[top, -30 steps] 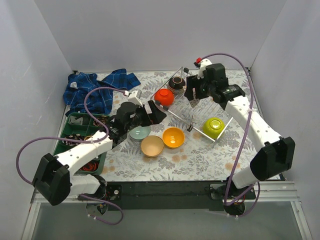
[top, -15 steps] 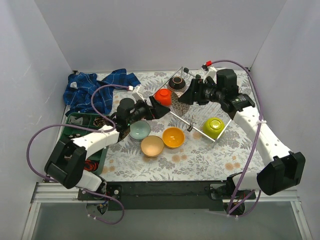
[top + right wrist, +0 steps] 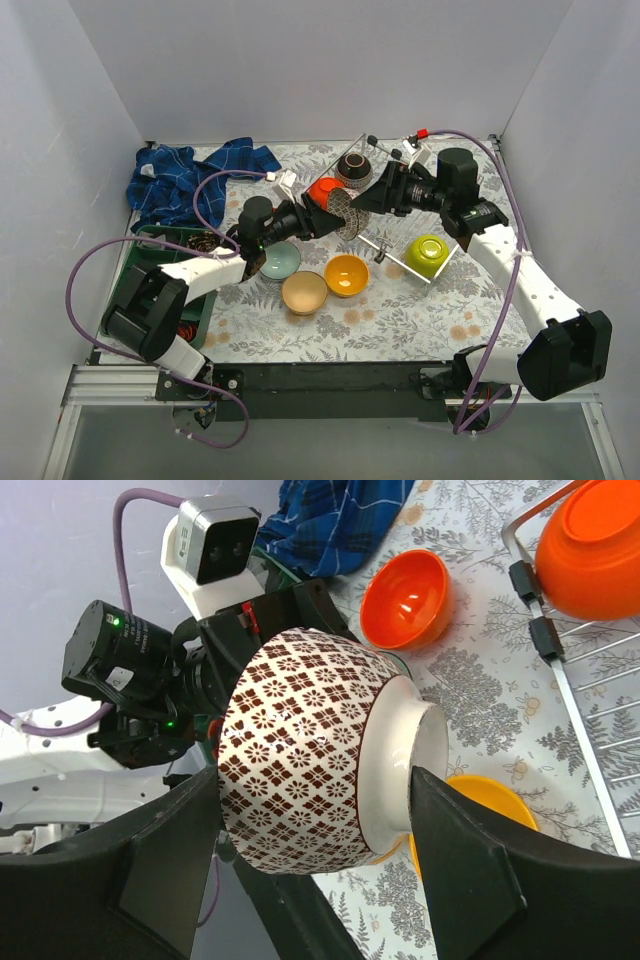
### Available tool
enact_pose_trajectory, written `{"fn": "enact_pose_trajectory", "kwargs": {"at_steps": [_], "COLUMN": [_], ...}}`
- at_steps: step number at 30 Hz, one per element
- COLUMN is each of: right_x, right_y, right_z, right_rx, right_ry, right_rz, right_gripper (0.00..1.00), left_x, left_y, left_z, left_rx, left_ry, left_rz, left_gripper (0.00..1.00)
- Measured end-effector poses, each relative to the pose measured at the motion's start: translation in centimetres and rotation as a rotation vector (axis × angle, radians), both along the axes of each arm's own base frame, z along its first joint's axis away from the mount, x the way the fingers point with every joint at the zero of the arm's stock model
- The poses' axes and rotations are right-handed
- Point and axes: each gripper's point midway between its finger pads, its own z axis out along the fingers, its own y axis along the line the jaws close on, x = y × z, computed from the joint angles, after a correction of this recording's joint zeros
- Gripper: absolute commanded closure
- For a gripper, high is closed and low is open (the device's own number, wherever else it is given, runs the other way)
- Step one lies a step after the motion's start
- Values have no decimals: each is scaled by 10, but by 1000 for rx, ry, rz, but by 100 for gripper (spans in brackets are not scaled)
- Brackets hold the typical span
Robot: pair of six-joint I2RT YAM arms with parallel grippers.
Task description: Unload the bowls from the dish rack
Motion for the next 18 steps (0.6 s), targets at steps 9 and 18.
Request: {"fn": "enact_pose_trajectory", "kwargs": {"at_steps": [9,18], "right_x": [-4,-7], "right_y": [6,4], "right_z": [-6,-4], "right_rx": [60,87], "right_ry": [32,17], "right_rz": [21,25], "right_gripper": [96,30], "left_x": [0,1], "left_y": [-6,-1], "left_z": [12,13], "left_rx": [-101,-92], "left_ry": [57,81], "left_rz": [-5,27], "left_gripper": [87,100]}}
